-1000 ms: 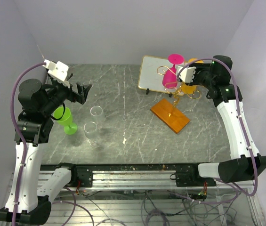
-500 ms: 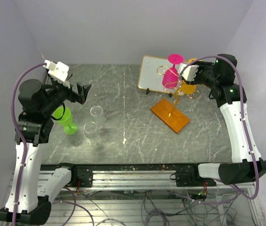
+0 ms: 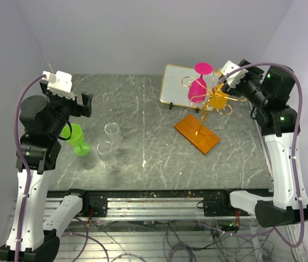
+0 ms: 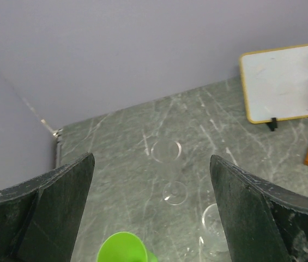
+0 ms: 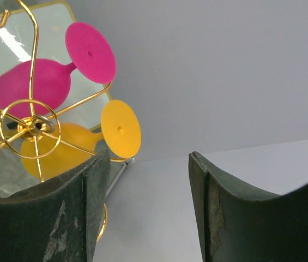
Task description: Place the wine glass upside down on the wine glass rack
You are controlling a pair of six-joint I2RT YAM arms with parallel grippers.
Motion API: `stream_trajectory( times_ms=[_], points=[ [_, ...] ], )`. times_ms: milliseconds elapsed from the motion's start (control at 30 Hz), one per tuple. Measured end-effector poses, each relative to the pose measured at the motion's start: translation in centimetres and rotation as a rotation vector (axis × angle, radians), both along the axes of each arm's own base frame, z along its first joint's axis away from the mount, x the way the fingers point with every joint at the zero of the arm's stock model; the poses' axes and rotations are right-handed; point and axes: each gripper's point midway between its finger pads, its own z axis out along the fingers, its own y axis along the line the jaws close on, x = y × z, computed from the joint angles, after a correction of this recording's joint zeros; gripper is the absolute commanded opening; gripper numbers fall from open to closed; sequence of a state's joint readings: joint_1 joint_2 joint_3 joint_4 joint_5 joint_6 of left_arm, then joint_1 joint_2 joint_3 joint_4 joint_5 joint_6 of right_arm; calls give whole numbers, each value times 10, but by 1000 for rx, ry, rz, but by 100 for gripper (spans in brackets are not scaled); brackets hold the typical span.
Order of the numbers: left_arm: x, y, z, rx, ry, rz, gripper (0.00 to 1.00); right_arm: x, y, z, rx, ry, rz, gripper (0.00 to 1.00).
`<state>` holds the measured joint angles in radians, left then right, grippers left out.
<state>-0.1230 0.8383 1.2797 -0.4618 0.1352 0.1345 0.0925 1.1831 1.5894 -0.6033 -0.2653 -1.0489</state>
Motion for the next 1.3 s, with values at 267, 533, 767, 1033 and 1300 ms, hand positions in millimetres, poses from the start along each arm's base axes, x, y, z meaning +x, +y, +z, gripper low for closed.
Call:
stream_trajectory(
  times_ms=[267, 533, 767, 1033, 1300],
  points=[
    [4, 44, -28, 14, 98, 201, 99, -36, 3, 15, 242, 11, -33, 71],
    [20, 79, -100, 9, 361, 302, 99, -61, 15, 16, 463, 72, -20, 91],
    [19, 94, -141, 8, 523, 296, 99, -68, 22, 6, 556, 141, -21, 100],
    [27, 97, -180, 38, 669, 242, 97, -81, 32, -33, 541, 265, 16, 100],
    [24, 125, -206, 114, 804, 243, 83, -91, 36, -45, 533, 313, 34, 100]
  ],
)
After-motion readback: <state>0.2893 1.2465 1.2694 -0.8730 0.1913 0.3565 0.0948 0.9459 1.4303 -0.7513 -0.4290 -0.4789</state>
